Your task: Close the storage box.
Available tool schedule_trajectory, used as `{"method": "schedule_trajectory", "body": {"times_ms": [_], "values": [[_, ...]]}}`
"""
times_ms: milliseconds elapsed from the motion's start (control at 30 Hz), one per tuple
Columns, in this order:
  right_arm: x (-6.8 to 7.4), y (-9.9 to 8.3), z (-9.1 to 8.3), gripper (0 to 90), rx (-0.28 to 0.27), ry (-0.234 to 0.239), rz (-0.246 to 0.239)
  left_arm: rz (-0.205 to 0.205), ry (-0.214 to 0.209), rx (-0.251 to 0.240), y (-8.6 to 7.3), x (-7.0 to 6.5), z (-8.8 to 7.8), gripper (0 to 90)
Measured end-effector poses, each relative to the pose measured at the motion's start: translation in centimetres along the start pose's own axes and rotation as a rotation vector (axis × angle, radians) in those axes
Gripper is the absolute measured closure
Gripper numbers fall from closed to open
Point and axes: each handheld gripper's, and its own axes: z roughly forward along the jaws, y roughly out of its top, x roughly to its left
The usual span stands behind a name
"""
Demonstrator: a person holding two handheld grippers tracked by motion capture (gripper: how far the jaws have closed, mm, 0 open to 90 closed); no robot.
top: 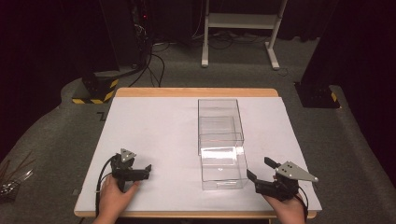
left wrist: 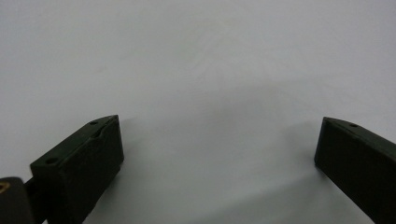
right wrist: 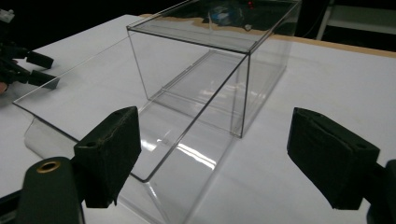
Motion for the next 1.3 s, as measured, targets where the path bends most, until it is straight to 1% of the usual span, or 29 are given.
{"method": "schedule_trajectory", "body": {"times_ms": [300,467,567,600,767,800,933,967,1167,1300], "values": [[0.7,-0.2,0.4,17.6,0.014,0.029,-0.02,0.0,0.0,0.0,0.0,0.0,0.0,1.5],[0.8,-0.5,0.7,17.7,0.027,0.043,-0.029,0.0,0.0,0.0,0.0,0.0,0.0,1.5],[0.8,-0.5,0.8,17.7,0.027,0.045,-0.023,0.0,0.0,0.0,0.0,0.0,0.0,1.5],[0.7,-0.6,0.8,17.7,0.027,0.052,-0.016,0.0,0.0,0.0,0.0,0.0,0.0,1.5],[0.7,-0.7,0.7,18.0,0.022,0.068,-0.015,0.0,0.0,0.0,0.0,0.0,0.0,1.5],[0.7,-0.7,0.7,17.9,0.024,0.078,-0.012,-0.001,0.0,0.0,0.0,0.0,0.0,1.5],[0.7,-0.8,0.7,17.9,0.025,0.084,-0.012,-0.001,0.0,0.0,0.0,0.0,0.0,1.5],[0.7,-0.8,0.8,17.9,0.025,0.094,-0.009,-0.001,0.0,0.0,0.0,0.0,0.0,1.5],[0.7,-1.1,1.1,16.1,0.042,0.111,-0.01,0.0,0.0,0.001,0.0,0.0,0.0,1.5],[0.8,-1.2,1.5,16.0,0.047,0.1,-0.014,-0.001,0.0,0.0,0.0,0.0,0.0,1.5]]}}
